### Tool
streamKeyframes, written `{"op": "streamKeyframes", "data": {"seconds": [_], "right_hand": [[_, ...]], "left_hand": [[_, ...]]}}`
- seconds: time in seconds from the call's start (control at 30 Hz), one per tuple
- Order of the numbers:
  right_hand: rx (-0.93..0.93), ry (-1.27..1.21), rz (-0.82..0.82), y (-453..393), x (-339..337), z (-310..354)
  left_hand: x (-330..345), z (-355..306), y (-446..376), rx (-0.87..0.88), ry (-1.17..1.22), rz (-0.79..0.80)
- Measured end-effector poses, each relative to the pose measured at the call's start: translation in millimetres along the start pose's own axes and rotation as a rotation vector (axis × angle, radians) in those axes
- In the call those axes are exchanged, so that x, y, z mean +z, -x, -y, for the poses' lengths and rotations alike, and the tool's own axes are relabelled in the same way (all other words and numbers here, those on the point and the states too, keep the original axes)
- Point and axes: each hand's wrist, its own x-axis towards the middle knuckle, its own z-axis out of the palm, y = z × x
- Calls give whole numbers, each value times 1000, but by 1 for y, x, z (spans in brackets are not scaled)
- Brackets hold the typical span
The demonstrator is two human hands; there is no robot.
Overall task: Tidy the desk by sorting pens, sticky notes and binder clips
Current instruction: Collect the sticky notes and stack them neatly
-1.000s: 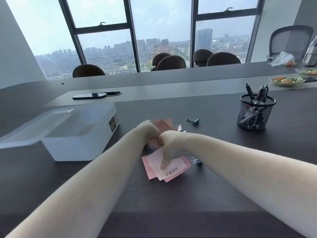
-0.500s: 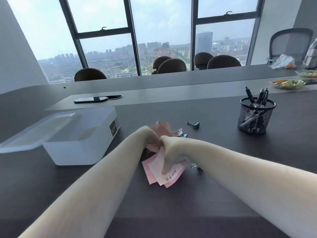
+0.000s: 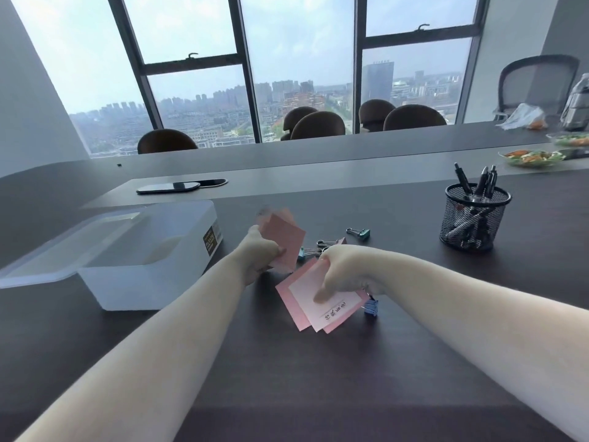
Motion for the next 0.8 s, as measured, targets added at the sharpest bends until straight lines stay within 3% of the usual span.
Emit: {"op": "streamKeyframes", "data": {"seconds": [0.3,0.57,0.8], "right_hand": [[-182,-695,-236,-20,-14,-13],[-223,-819,-257,-37,2,-14],[-228,-735,-278,-46,33,-8]], "left_hand": [[-20,9,12,233,247,116],[-24,26,18,286,293,213],[-9,37,33,399,16,222]]}}
